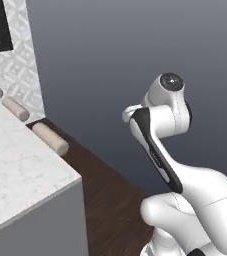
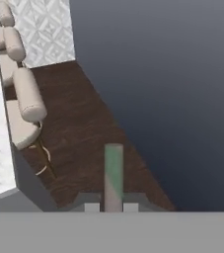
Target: Take a straw from the drawer in front and place it inside the glass cup on the dining counter.
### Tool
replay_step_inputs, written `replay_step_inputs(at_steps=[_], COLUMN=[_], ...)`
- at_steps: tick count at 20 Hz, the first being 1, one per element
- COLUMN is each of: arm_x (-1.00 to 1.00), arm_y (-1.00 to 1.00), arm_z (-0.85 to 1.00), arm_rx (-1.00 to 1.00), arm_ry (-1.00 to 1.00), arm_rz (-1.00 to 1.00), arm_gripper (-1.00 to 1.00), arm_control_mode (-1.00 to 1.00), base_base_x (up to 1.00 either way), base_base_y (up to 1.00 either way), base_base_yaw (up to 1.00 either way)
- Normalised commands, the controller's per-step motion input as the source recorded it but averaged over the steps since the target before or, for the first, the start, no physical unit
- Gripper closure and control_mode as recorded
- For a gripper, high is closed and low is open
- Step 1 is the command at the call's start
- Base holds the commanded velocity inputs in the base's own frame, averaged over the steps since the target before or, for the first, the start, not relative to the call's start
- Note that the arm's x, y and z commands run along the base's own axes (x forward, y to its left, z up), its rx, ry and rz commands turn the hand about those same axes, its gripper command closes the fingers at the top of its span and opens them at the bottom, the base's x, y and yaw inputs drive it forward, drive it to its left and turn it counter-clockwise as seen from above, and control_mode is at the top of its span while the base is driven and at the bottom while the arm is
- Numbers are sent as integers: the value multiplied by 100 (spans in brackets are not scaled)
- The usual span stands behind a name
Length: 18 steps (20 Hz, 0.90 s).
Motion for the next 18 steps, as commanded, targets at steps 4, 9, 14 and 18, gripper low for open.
replay_step_inputs(at_steps=[4, 9, 14, 18], arm_x=[0, 0, 0, 0], arm_y=[0, 0, 0, 0], arm_z=[0, 0, 0, 0], arm_rx=[0, 0, 0, 0], arm_ry=[0, 0, 0, 0], arm_rz=[0, 0, 0, 0], arm_gripper=[100, 100, 100, 100], arm_control_mode=[100, 100, 100, 100], base_base_x=[97, 82, 50, 76], base_base_y=[-33, -48, -90, -89], base_base_yaw=[65, 64, 53, 45])
